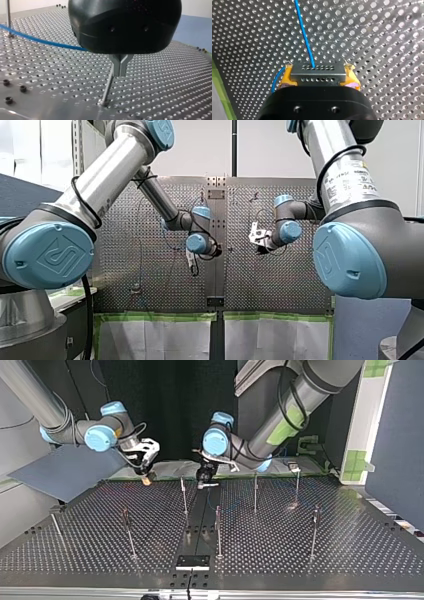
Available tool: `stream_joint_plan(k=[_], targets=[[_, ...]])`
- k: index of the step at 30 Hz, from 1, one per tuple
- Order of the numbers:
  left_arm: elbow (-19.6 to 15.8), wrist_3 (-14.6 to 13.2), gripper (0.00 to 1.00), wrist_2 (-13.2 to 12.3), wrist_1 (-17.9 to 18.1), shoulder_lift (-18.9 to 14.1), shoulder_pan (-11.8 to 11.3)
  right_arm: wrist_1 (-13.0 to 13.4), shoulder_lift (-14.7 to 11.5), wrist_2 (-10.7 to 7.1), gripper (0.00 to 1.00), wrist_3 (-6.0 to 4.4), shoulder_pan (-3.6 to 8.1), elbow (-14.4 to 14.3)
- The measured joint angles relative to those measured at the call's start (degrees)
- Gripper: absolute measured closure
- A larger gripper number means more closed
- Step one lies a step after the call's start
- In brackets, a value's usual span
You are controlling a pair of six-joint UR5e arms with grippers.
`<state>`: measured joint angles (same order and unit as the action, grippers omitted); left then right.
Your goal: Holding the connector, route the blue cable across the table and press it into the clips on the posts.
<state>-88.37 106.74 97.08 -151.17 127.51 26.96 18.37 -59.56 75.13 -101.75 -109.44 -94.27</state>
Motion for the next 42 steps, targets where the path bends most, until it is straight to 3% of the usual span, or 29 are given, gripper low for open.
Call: stream_joint_plan(k=[15, 17, 21, 22, 24, 26, 27, 29, 33, 35, 36, 37, 42], targets=[[7.4, 1.4, 0.98, -1.3, -6.2, 5.5, -1.8, 0.6, 2.1, -0.82, 1.00, -0.12, 2.49, 2.4], [8.3, 1.5, 0.87, -1.3, -6.7, 5.7, -1.9, 0.7, 2.3, -0.87, 1.00, -0.13, 2.69, 2.7], [10.3, 1.5, 0.82, -1.2, -7.2, 5.7, -2.0, 1.0, 2.5, -1.05, 1.00, -0.14, 3.52, 3.1], [10.7, 1.5, 0.72, -1.2, -7.3, 5.7, -2.0, 1.0, 2.5, -1.15, 1.00, -0.14, 3.71, 3.2], [11.6, 1.5, 0.68, -1.2, -7.5, 5.7, -2.0, 1.0, 2.5, -1.54, 1.00, -0.13, 3.97, 3.4], [12.5, 1.5, 0.51, -1.1, -7.7, 5.7, -2.0, 1.1, 2.5, -1.86, 1.00, -0.14, 4.15, 3.6], [12.9, 1.4, 0.51, -1.1, -8.0, 5.7, -1.9, 1.1, 2.5, -2.04, 1.00, -0.12, 4.22, 3.7], [13.3, 1.1, 0.36, -0.9, -8.4, 5.7, -1.8, 1.1, 2.5, -2.24, 1.00, -0.09, 4.34, 3.8], [13.6, 0.4, 0.27, -0.2, -10.1, 5.7, -1.4, 1.1, 2.6, -2.64, 1.00, 0.00, 4.45, 3.8], [13.6, 0.2, 0.13, 0.0, -10.9, 5.7, -1.3, 1.1, 2.6, -2.72, 1.00, 0.02, 4.46, 3.8], [13.6, 0.0, 0.13, 0.0, -11.5, 5.7, -1.2, 1.1, 2.6, -2.76, 1.00, 0.04, 4.47, 3.8], [13.6, -0.1, 0.02, 0.0, -11.9, 5.7, -1.1, 1.1, 2.6, -2.84, 1.00, 0.06, 4.48, 3.8], [13.6, -1.5, 0.00, 0.4, -14.3, 5.7, -0.8, 1.1, 2.6, -3.34, 1.00, 0.10, 4.49, 3.9]])
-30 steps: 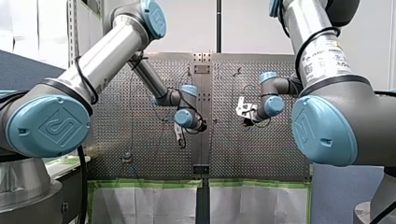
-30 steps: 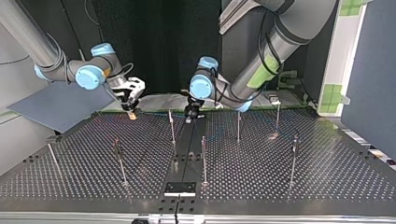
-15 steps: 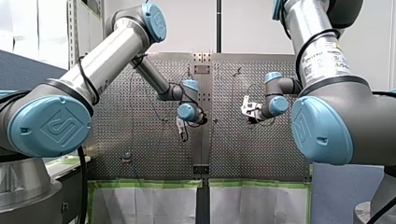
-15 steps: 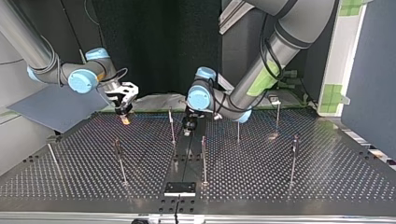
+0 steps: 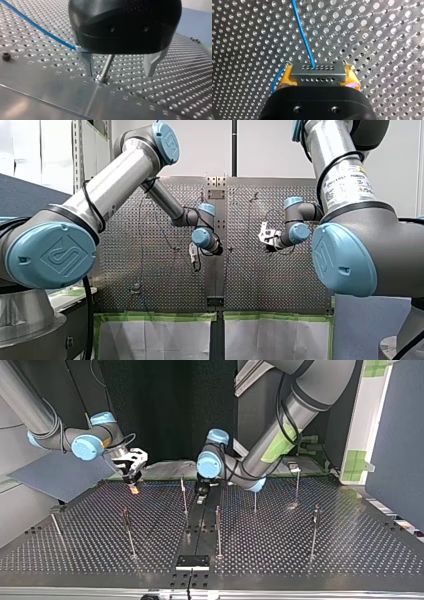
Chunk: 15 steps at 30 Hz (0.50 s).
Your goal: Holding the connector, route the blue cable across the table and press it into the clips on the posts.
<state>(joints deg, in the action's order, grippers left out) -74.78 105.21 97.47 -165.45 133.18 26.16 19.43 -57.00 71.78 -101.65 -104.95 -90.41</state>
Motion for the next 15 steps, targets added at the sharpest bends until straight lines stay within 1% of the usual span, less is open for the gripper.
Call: stream_joint_plan(k=[6, 9, 15], targets=[[0.0, -2.8, 0.00, 2.2, -3.0, -0.2, 0.4, 0.0, 0.0, -0.16, 1.00, -0.10, -0.02, 0.0], [-0.1, -4.0, 0.00, 2.7, -4.5, -0.5, 0.9, 0.0, 0.0, -0.33, 1.00, -0.16, -0.06, 0.0], [-1.8, -4.6, 0.00, 2.8, -7.1, -2.9, 1.6, -0.1, 0.0, -0.63, 1.00, -0.23, -0.20, 0.0]])
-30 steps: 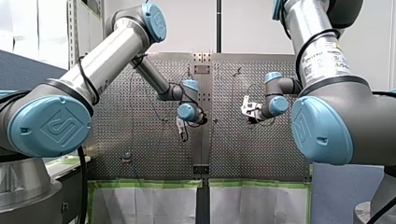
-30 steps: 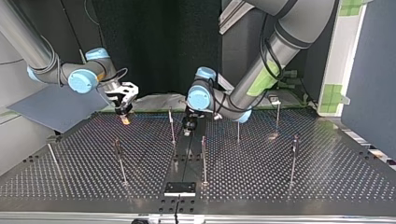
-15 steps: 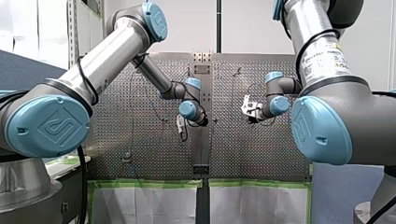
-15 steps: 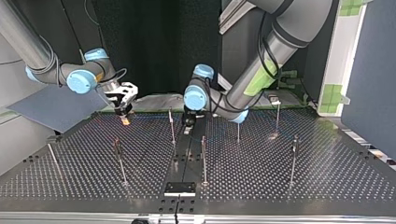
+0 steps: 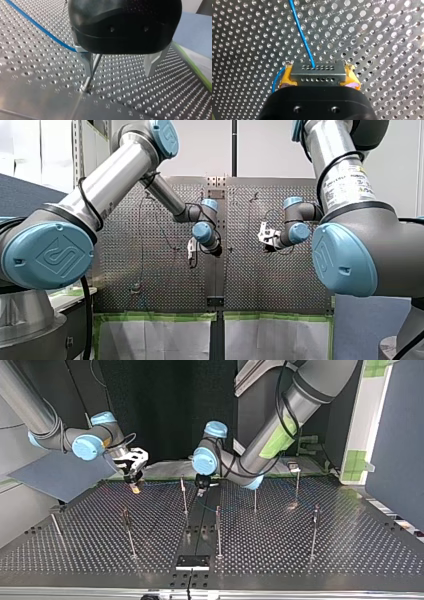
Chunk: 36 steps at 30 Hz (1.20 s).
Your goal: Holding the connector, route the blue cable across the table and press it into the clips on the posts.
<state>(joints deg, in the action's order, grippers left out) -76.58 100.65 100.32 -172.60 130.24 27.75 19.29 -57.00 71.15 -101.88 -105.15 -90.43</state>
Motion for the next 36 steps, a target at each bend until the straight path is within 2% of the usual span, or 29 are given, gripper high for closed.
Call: stream_joint_plan(k=[6, 13, 22, 36], targets=[[-3.0, -0.2, 0.00, -1.1, 0.2, -3.0, 0.2, -0.2, 0.0, -0.06, 1.00, 0.01, -0.17, 0.0], [-6.7, -2.3, 0.00, -2.1, -1.4, -6.6, 1.1, -1.0, 0.0, -0.12, 1.00, 0.22, -0.34, 0.0], [-8.3, -3.0, 0.00, -2.4, -2.1, -7.6, 3.7, -1.4, 0.0, -0.13, 1.00, 0.29, -0.37, 0.0], [-8.2, 2.0, 0.00, 2.2, 2.5, -7.6, 10.5, -2.8, -0.3, -0.03, 1.00, 0.39, 0.75, 0.1]])
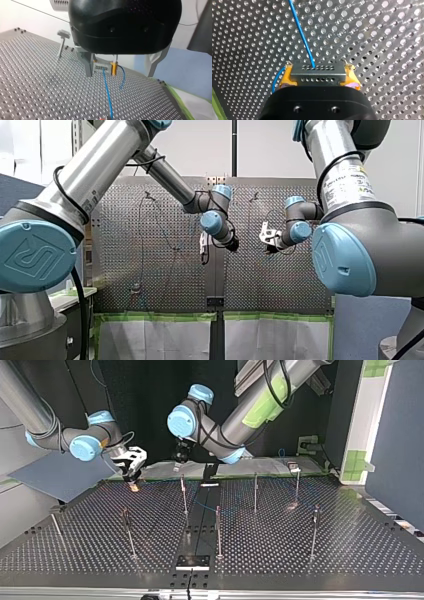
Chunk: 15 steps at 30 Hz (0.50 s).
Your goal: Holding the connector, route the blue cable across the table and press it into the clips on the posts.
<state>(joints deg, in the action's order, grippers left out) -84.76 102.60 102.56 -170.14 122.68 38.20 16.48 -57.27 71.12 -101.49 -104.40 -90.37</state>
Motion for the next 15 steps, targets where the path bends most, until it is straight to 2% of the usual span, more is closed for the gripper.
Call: stream_joint_plan(k=[9, 15], targets=[[2.7, 2.3, 0.00, 4.3, 4.0, 1.1, 4.0, -0.2, -1.2, 0.07, 1.00, -0.14, 0.63, 0.0], [5.6, 2.6, 0.00, 7.3, 2.4, 3.8, 5.0, -0.4, -2.7, -0.07, 1.00, -0.67, 1.21, 0.0]])
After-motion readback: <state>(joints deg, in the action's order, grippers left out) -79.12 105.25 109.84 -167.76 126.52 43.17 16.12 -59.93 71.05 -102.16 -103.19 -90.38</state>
